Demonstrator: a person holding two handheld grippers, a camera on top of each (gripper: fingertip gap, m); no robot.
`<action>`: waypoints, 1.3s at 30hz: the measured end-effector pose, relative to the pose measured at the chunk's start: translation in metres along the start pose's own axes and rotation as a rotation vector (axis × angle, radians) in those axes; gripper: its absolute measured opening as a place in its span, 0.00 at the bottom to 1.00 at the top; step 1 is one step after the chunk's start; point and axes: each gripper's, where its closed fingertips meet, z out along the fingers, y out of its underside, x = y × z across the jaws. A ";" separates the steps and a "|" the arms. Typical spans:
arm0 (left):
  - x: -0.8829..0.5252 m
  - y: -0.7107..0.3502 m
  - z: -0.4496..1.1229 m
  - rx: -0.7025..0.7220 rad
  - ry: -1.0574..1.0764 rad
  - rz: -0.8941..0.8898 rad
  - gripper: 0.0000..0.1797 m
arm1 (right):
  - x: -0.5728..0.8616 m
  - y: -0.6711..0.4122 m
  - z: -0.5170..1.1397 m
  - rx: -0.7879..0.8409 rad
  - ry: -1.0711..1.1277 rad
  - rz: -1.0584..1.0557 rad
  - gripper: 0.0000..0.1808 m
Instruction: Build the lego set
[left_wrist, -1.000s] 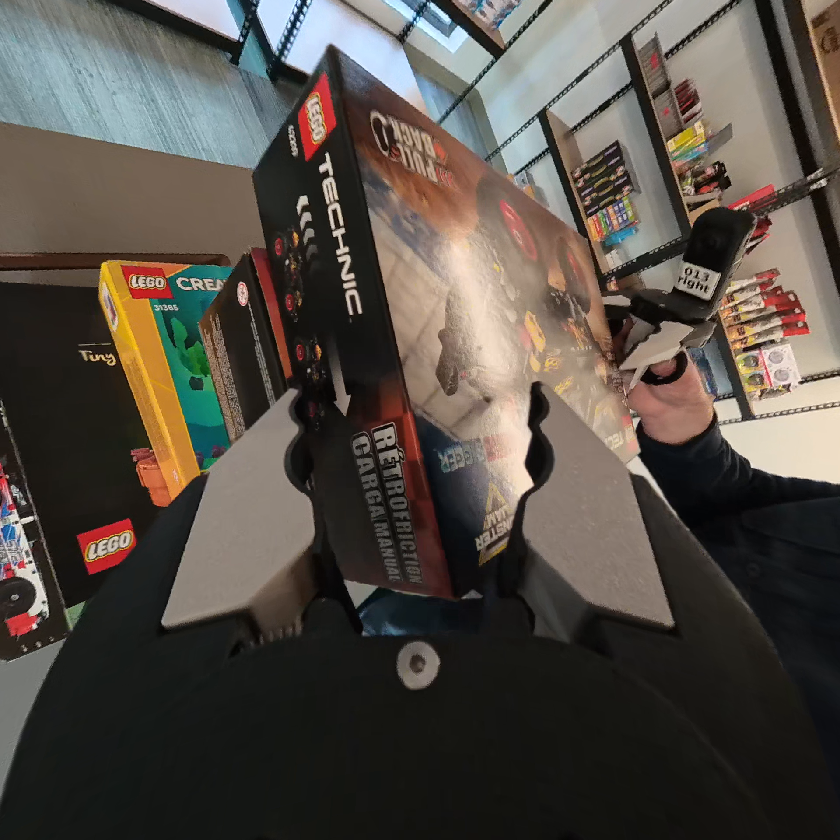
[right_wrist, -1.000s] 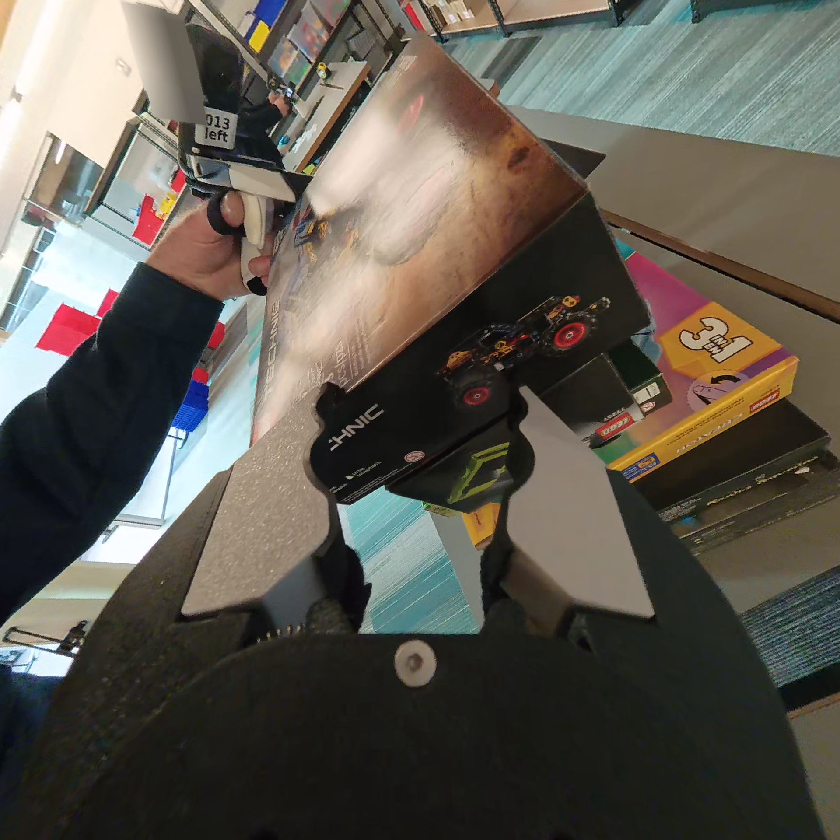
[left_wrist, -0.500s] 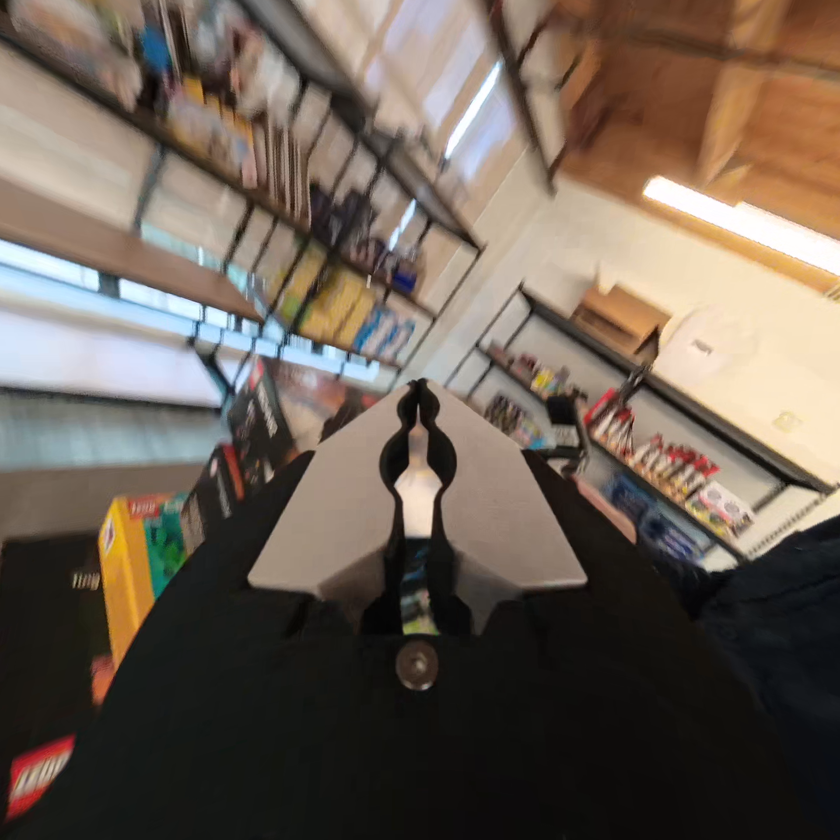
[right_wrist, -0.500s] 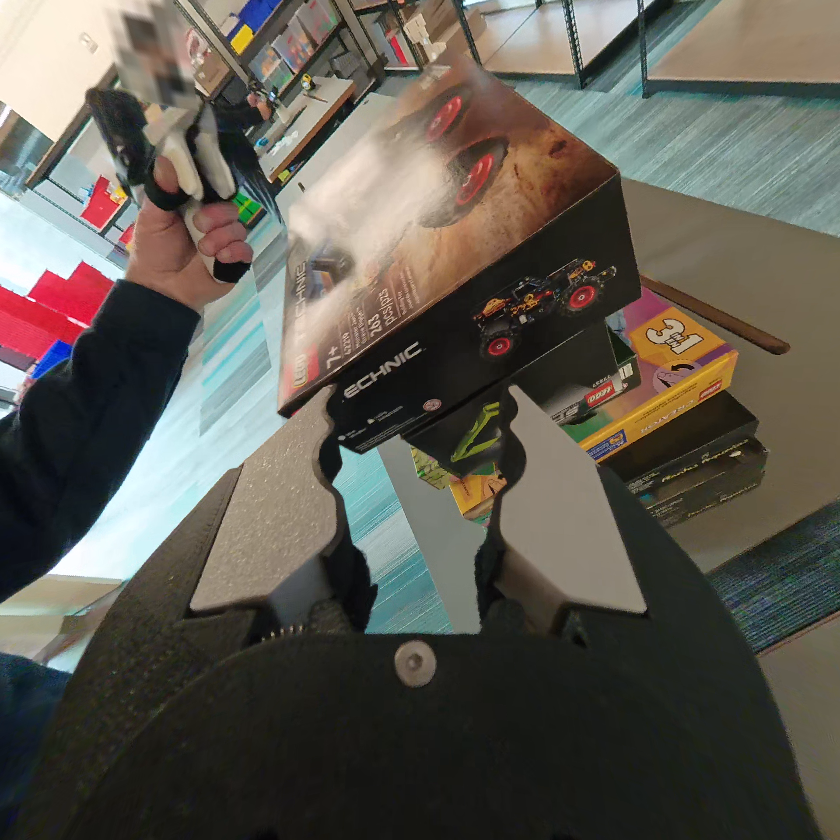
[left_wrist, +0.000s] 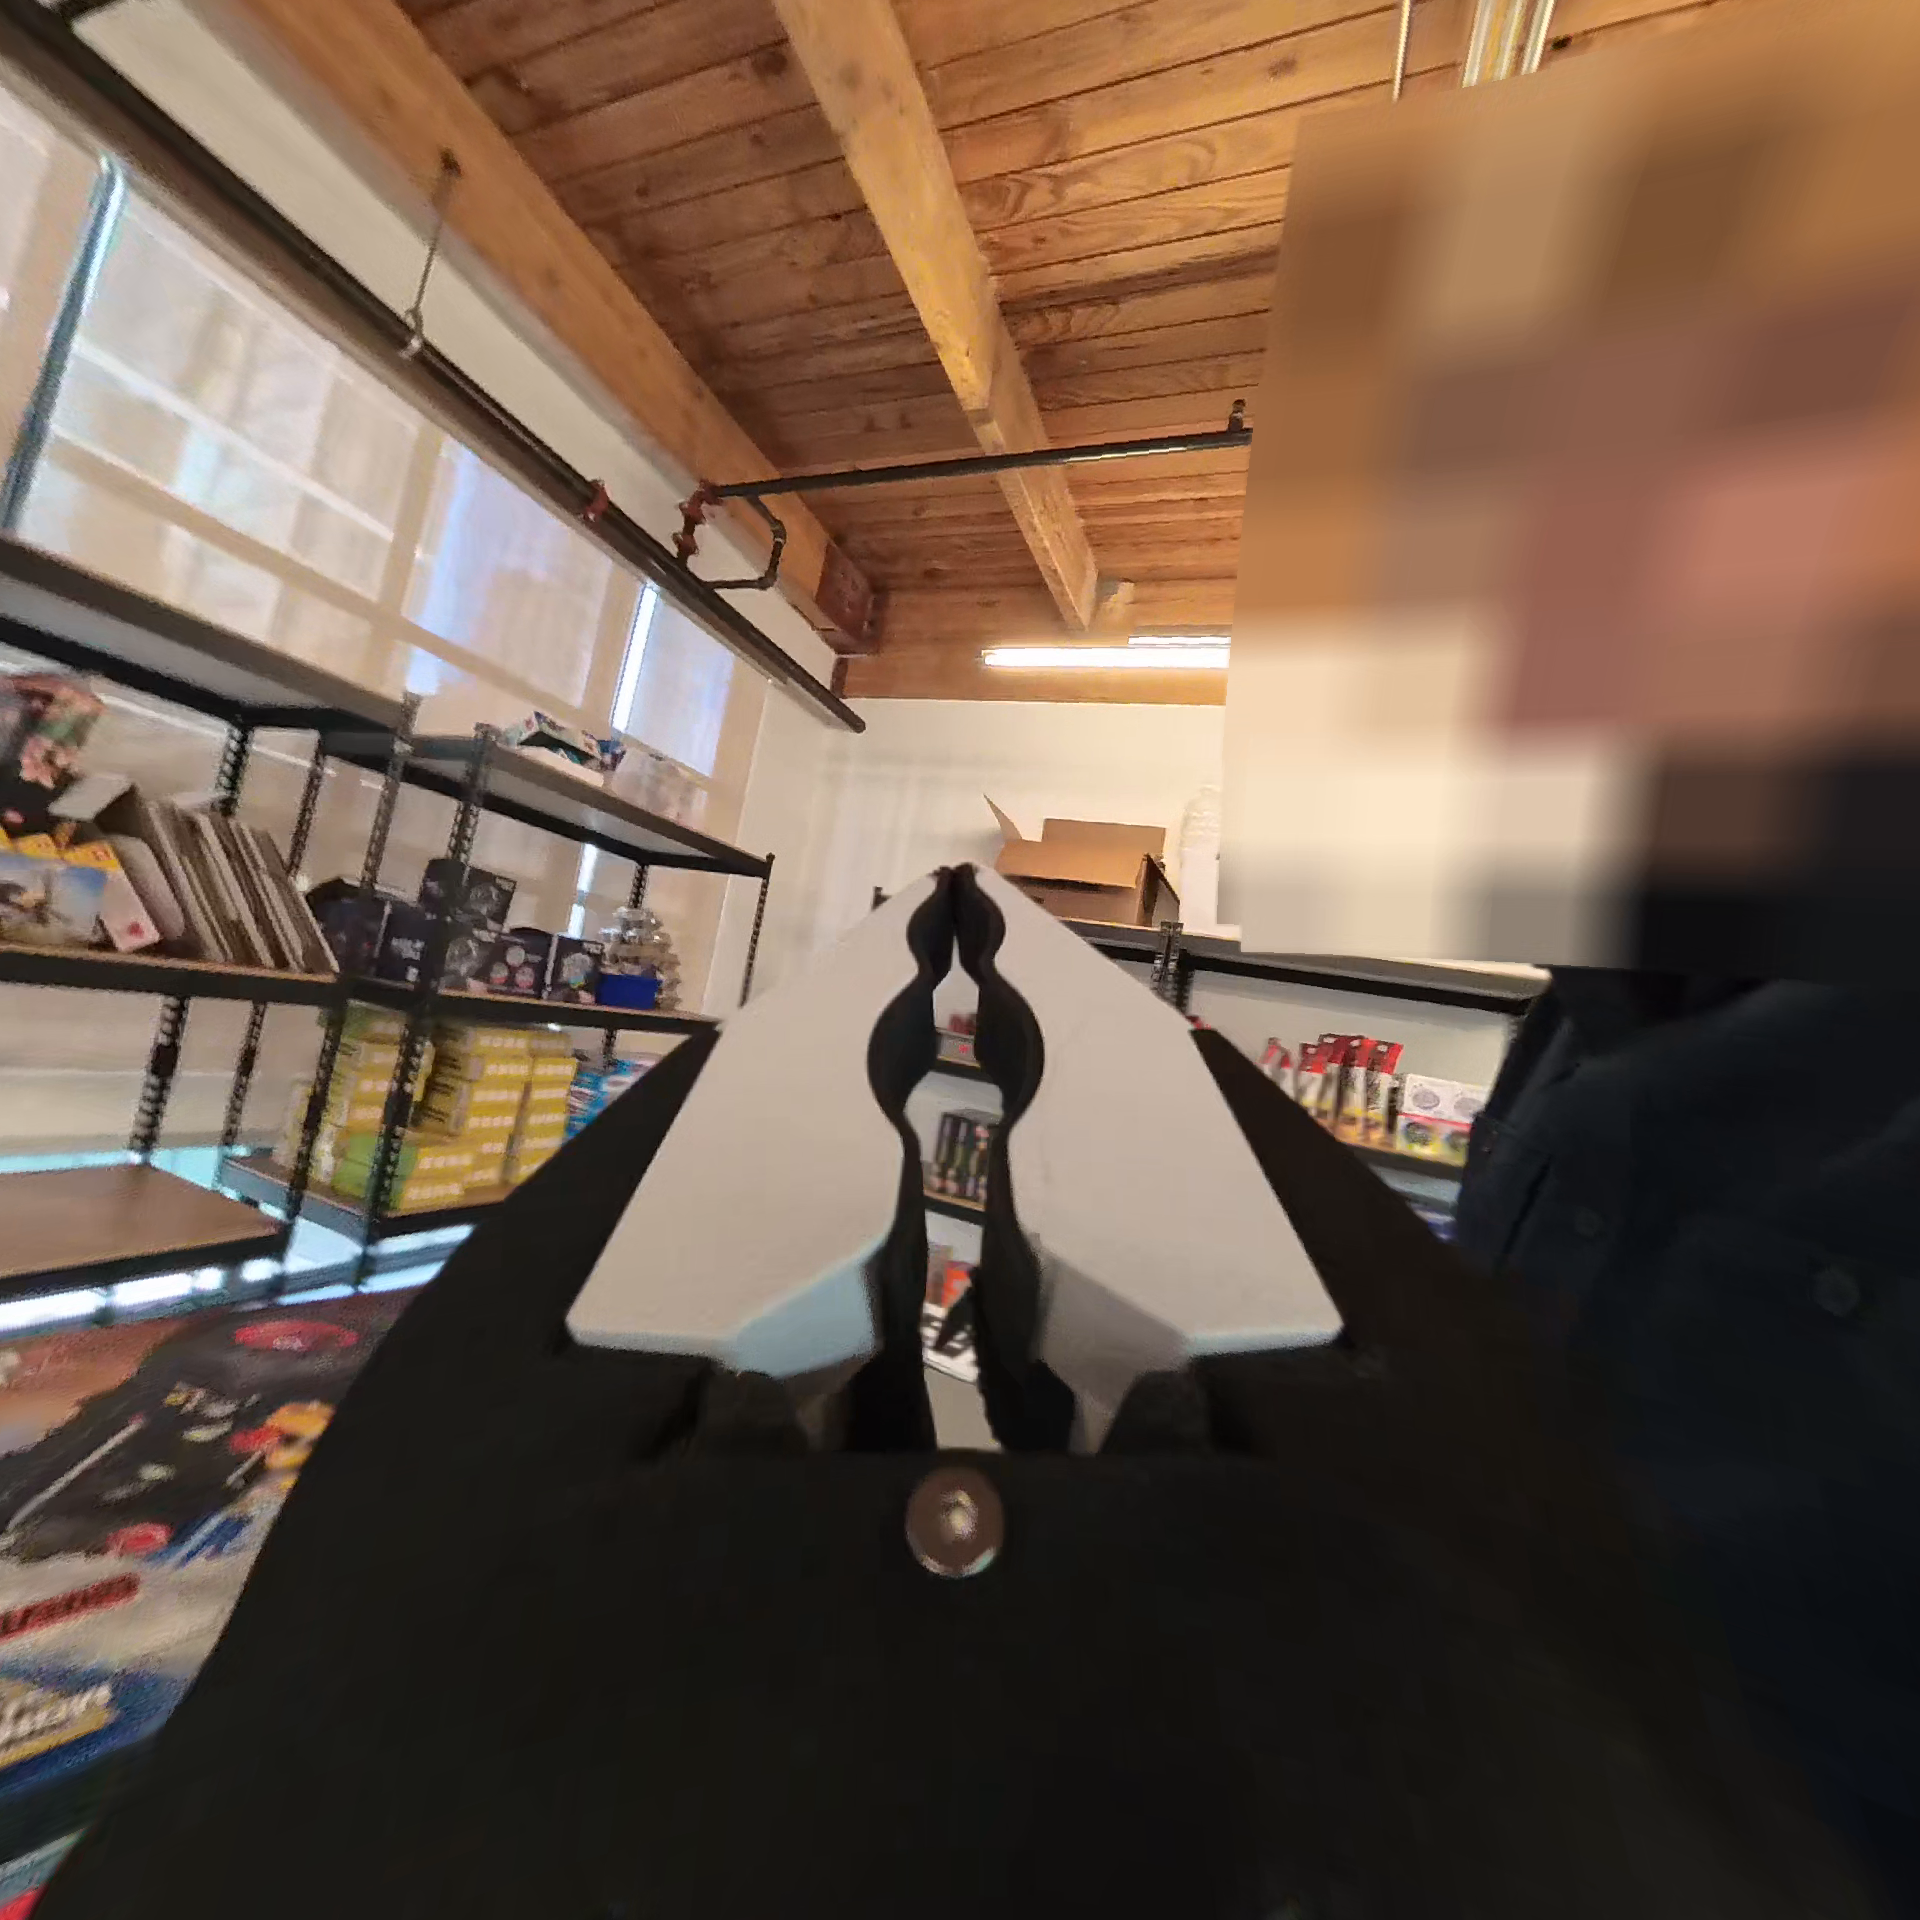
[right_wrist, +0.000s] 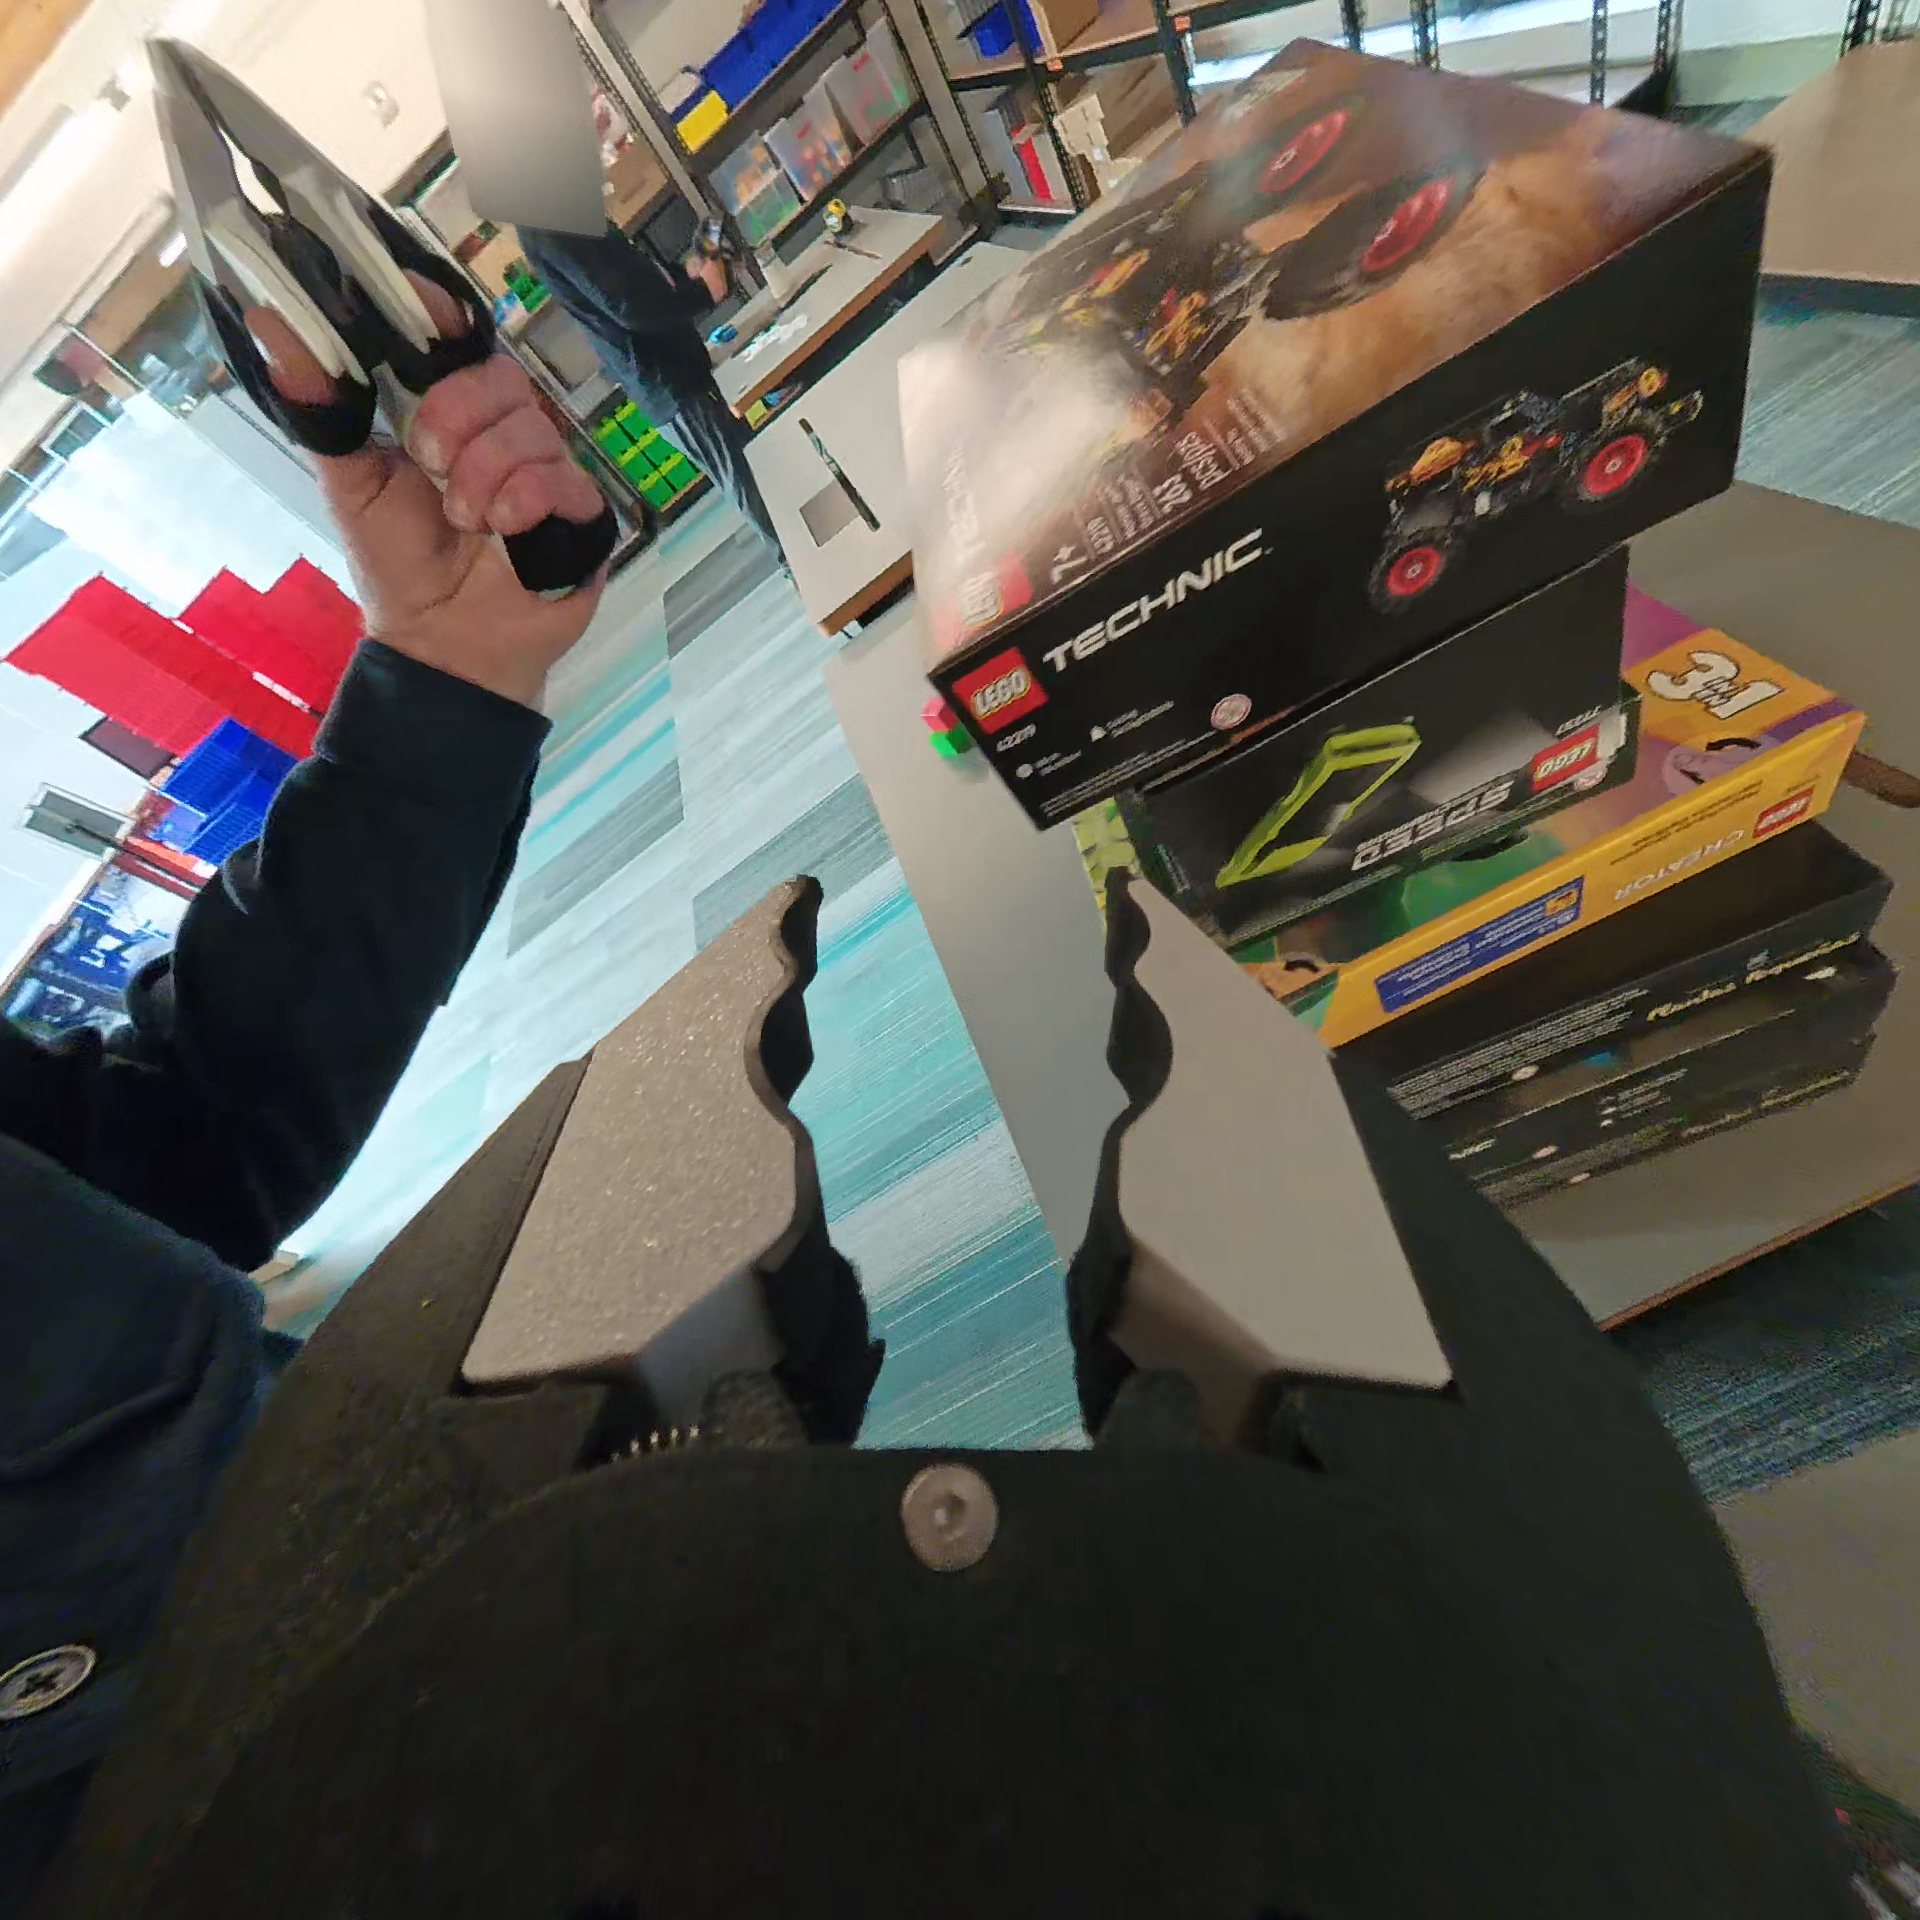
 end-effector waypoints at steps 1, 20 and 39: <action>0.005 0.002 0.006 -0.006 -0.006 0.022 0.00 | -0.003 0.004 -0.004 0.005 0.000 0.001 0.29; 0.081 0.090 0.107 -0.148 0.277 -0.052 0.00 | 0.022 0.056 -0.144 0.148 0.150 0.041 0.24; 0.204 0.438 0.319 -0.731 0.464 -0.444 0.32 | 0.269 0.273 -0.511 0.077 0.880 0.390 0.44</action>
